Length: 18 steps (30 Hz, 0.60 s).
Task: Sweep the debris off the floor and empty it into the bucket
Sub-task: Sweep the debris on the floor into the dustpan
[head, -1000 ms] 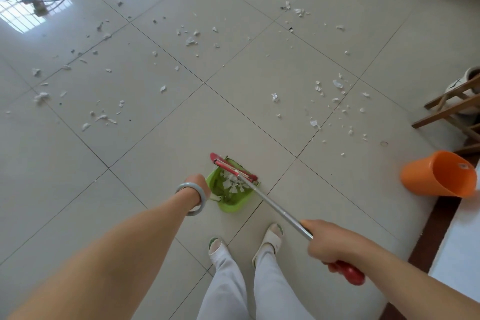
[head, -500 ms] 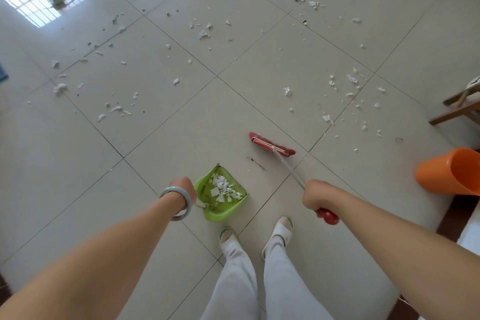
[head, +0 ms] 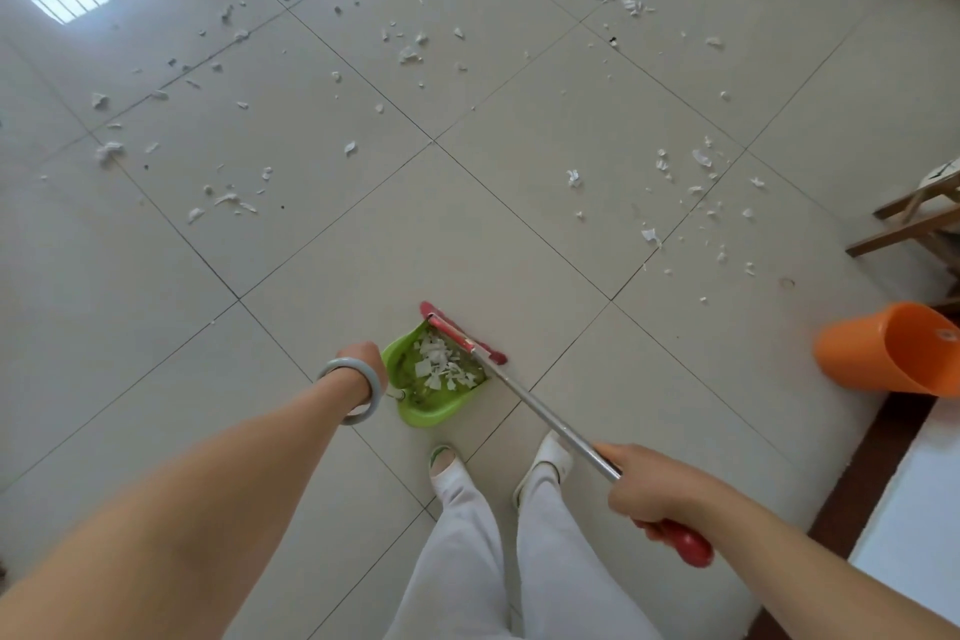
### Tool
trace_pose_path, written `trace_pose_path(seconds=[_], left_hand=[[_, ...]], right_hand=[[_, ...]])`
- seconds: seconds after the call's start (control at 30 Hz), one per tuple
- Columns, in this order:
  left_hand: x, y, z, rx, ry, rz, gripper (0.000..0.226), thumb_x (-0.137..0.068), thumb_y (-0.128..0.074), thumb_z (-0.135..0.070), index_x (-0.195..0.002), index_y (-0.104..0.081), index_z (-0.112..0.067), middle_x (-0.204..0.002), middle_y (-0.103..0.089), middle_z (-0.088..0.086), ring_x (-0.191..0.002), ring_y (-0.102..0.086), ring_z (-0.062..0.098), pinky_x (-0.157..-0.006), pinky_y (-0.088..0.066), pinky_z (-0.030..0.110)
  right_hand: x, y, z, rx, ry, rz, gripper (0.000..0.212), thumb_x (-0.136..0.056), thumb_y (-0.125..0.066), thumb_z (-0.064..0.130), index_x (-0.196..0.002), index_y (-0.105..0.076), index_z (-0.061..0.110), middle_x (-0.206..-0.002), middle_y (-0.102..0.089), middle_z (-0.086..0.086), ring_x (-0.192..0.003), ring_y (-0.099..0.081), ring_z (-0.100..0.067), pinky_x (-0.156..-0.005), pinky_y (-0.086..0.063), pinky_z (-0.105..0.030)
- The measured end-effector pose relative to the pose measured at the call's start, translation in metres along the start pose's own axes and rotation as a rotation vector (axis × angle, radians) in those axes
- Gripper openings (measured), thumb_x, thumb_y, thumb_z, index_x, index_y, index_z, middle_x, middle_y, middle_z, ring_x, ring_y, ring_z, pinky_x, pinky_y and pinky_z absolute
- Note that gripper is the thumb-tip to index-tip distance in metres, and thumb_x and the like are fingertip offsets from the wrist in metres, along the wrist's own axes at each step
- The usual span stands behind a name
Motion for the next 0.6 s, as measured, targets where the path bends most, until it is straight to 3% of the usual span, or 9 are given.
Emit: trace_pose_path(seconds=[0.07,0.13,0.23,0.43,0.5,0.6], left_hand=[[0.002,-0.001,-0.001,0.010,0.000,-0.001,0.006,-0.093,-0.048,-0.010,-0.089,-0.049,-0.014,-0.061,-0.035,-0.001,-0.054,-0.038,0.013,-0.050,-0.032,0.021],[0.004,-0.005,-0.001,0.013,0.013,-0.019,0.012,-0.094,-0.046,-0.009,-0.083,-0.048,-0.012,-0.061,-0.034,-0.001,-0.063,-0.044,0.017,-0.061,-0.039,0.023],[0.010,-0.004,0.003,-0.032,0.018,-0.112,0.035,-0.095,-0.036,-0.006,-0.061,-0.039,-0.009,-0.061,-0.036,-0.001,-0.057,-0.042,0.014,-0.069,-0.038,0.021],[0.020,-0.013,0.028,-0.109,0.022,-0.067,0.037,-0.095,-0.033,-0.006,-0.058,-0.036,-0.012,-0.062,-0.037,-0.002,-0.077,-0.048,0.019,-0.068,-0.038,0.023],[0.028,-0.017,0.038,-0.067,0.023,-0.057,0.032,-0.095,-0.033,-0.006,-0.067,-0.048,-0.010,-0.067,-0.042,-0.002,-0.081,-0.052,0.019,-0.069,-0.041,0.024],[0.039,-0.028,0.057,-0.049,0.025,-0.029,0.034,-0.096,-0.033,-0.007,-0.108,-0.065,-0.012,-0.096,-0.062,0.000,-0.087,-0.055,0.017,-0.080,-0.049,0.024]], right_hand=[[-0.007,-0.010,0.004,0.008,-0.012,-0.023,0.064,-0.080,-0.029,0.006,-0.141,-0.039,0.026,-0.069,-0.051,-0.006,-0.045,-0.050,-0.015,-0.040,-0.042,-0.021],[-0.016,-0.018,0.009,0.010,-0.029,-0.028,0.061,-0.079,-0.029,0.004,-0.138,-0.038,0.018,-0.074,-0.050,-0.007,-0.046,-0.051,-0.015,-0.040,-0.042,-0.021],[-0.018,-0.017,0.015,-0.001,-0.052,0.017,0.043,-0.076,-0.031,0.001,-0.115,-0.044,0.014,-0.070,-0.052,-0.010,-0.041,-0.049,-0.014,-0.042,-0.041,-0.020],[0.006,0.000,0.027,0.084,-0.001,0.020,0.038,-0.077,-0.032,0.002,-0.107,-0.054,0.013,-0.061,-0.052,-0.006,-0.038,-0.047,-0.013,-0.038,-0.039,-0.020],[0.006,0.008,0.038,0.163,0.019,-0.033,0.036,-0.079,-0.030,0.001,-0.106,-0.051,0.013,-0.066,-0.052,-0.007,-0.041,-0.049,-0.014,-0.039,-0.039,-0.021],[-0.009,0.026,0.052,0.318,0.017,-0.139,0.039,-0.082,-0.030,0.003,-0.115,-0.051,0.009,-0.075,-0.057,-0.009,-0.049,-0.054,-0.017,-0.042,-0.042,-0.022]])
Point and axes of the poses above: each hand's wrist, its own x-axis away from the middle knuckle, its own y-axis out of the back of the hand, z = x × y, the point moved 5 cm from there along -x, towards the middle knuckle
